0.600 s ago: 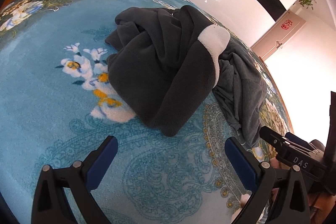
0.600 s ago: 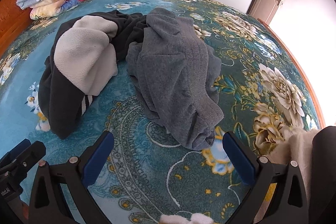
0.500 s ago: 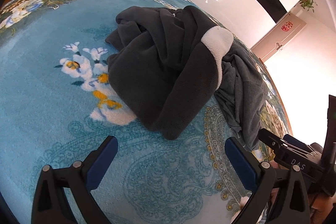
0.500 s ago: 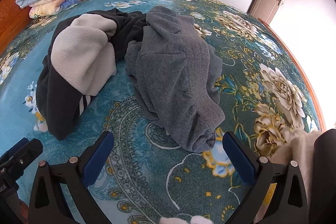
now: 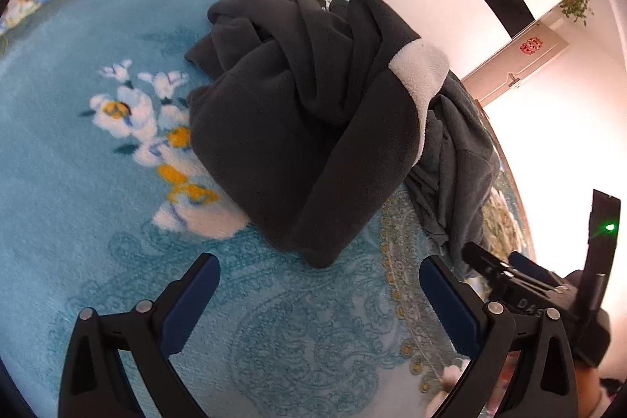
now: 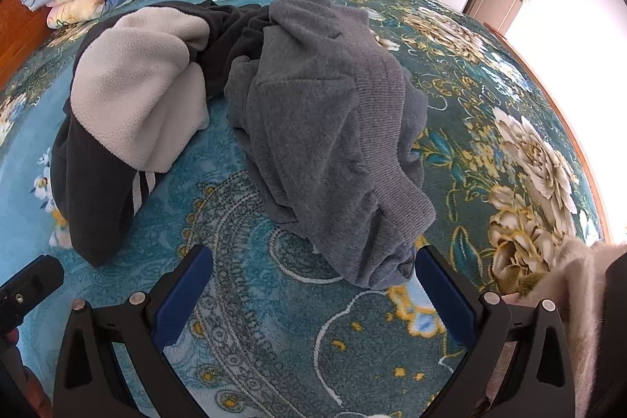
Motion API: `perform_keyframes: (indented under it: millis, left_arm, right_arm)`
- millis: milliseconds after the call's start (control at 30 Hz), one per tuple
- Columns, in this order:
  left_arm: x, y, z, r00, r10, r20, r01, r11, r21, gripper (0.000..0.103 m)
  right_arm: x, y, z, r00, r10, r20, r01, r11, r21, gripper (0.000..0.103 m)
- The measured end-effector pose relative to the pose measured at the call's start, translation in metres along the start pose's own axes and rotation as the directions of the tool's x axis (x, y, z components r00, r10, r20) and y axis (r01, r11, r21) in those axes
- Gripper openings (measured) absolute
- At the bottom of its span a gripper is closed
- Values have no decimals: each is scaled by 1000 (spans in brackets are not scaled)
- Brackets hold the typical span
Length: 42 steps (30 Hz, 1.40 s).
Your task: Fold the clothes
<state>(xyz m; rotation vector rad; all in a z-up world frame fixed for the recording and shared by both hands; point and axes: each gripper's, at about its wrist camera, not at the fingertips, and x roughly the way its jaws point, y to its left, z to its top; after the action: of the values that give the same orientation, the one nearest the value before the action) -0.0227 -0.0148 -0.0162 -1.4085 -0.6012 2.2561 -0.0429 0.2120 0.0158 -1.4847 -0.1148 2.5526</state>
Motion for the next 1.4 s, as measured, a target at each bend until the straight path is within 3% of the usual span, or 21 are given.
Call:
perform_keyframes:
  millis: [100, 233, 467, 533, 667, 700, 733, 800, 833, 1033, 1200, 1267, 1400]
  left_arm:
    - [-1, 3, 0, 1000, 8, -1, -8, 1000, -15, 103]
    - [-2, 3, 1, 1000, 11, 1, -11, 999, -30, 103]
    - [-2, 7, 1, 1000, -11, 9, 11, 999, -46, 103]
    - [1, 7, 4, 1000, -23, 20, 24, 999, -43, 103]
    - [-2, 13, 6, 999, -35, 23, 36, 997, -68, 103]
    - [-4, 15, 6, 999, -37, 22, 38, 996, -78, 103]
    - [-7, 16, 6, 999, -40, 23, 42, 996, -84, 103]
    - [-14, 20, 6, 998, -48, 27, 50, 995, -89, 103]
    - [-18, 22, 6, 998, -52, 30, 54, 995, -90, 103]
    - [-49, 19, -3, 994, -53, 95, 61, 994, -86, 103]
    - [-79, 17, -16, 990, -38, 136, 49, 996, -77, 103]
    - [-94, 20, -21, 981, -67, 182, 85, 992, -94, 103]
    - [-128, 26, -33, 968, -87, 234, 123, 982, -141, 103]
  right_arm:
    - [3, -6, 0, 1000, 30, 4, -30, 999, 29, 103]
    - [12, -42, -1, 991, 134, 24, -136, 970, 204, 103]
    - [41, -108, 6, 954, 285, 95, -292, 805, 517, 102]
    - [49, -119, 2, 950, 294, 106, -297, 746, 596, 80]
    - [62, -128, -13, 931, 339, 133, -327, 618, 715, 72]
    - [63, -128, -13, 935, 323, 146, -315, 569, 759, 65]
    - [64, -128, -12, 939, 307, 156, -304, 526, 795, 46]
    - [55, -128, -6, 949, 283, 141, -276, 524, 806, 16]
    - [49, -128, -2, 953, 272, 135, -264, 525, 809, 12]
    - [-19, -120, 11, 884, 365, 292, -457, 542, 705, 10]
    - [-97, -99, 11, 776, 466, 425, -628, 512, 586, 9]
    - [-125, -90, 9, 731, 504, 460, -682, 505, 529, 8]
    - [-164, -72, 1, 681, 564, 468, -732, 525, 433, 8]
